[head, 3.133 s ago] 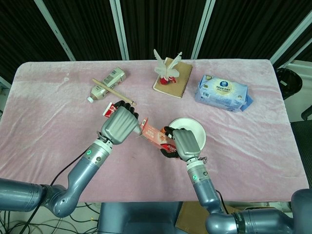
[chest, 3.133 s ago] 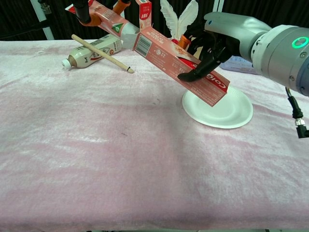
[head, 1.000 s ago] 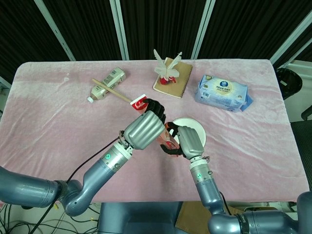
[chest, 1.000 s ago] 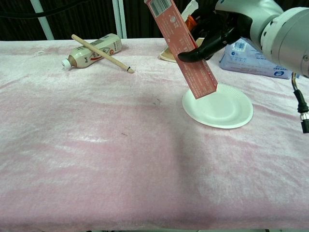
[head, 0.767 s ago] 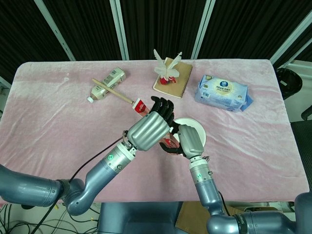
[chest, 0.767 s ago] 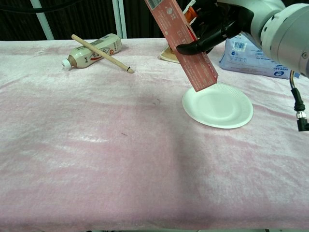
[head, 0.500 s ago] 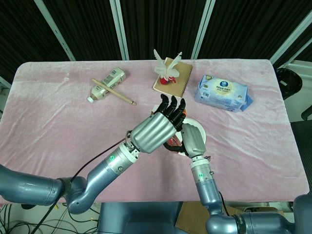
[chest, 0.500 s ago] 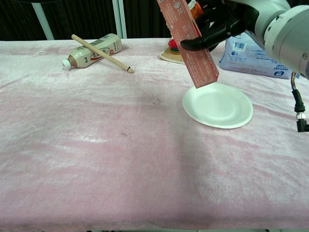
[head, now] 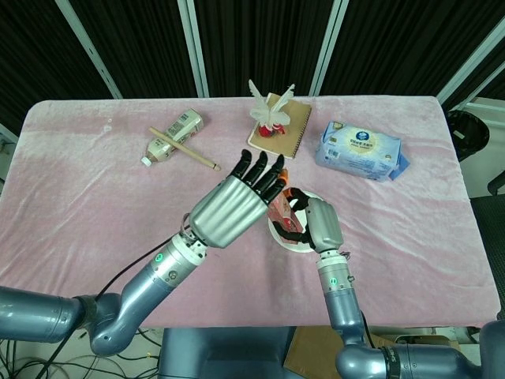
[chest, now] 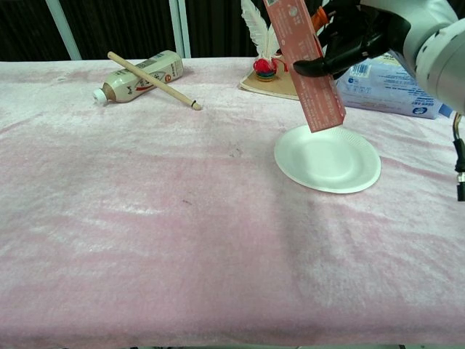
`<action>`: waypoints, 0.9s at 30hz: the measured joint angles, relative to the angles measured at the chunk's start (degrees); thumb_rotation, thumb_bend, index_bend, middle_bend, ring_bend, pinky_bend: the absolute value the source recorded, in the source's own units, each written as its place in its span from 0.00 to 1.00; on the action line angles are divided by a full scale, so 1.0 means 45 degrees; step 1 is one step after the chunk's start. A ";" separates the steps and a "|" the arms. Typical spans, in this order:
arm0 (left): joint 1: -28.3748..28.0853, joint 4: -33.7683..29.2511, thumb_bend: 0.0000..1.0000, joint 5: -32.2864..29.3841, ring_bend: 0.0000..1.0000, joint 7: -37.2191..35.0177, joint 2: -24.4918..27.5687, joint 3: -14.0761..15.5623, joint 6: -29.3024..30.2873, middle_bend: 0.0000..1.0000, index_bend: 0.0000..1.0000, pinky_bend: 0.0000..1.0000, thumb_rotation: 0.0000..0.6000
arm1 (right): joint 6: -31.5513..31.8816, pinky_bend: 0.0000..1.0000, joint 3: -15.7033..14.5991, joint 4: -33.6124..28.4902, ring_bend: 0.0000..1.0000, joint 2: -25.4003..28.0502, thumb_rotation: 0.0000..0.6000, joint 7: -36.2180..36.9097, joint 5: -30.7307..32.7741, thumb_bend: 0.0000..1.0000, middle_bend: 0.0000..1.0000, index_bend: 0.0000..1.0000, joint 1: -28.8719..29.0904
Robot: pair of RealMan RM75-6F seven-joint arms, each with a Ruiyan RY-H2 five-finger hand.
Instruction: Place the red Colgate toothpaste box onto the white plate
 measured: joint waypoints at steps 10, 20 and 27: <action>0.2567 -0.1344 0.00 0.0289 0.11 -0.2196 0.0843 0.1417 0.1191 0.11 0.15 0.23 1.00 | -0.0465 0.39 -0.0680 0.0726 0.45 0.0549 1.00 -0.0345 0.0093 0.37 0.56 0.50 -0.0330; 0.5564 -0.1171 0.00 0.3031 0.08 -0.5433 0.1556 0.3592 0.2222 0.09 0.14 0.18 1.00 | -0.0880 0.39 -0.1548 0.2865 0.43 0.0580 1.00 -0.0896 0.0079 0.37 0.54 0.50 -0.0579; 0.7285 -0.0252 0.00 0.5184 0.07 -0.7247 0.1752 0.4781 0.2766 0.08 0.14 0.16 1.00 | -0.1129 0.37 -0.2025 0.4136 0.34 0.0058 1.00 -0.1394 -0.0149 0.35 0.46 0.46 -0.0647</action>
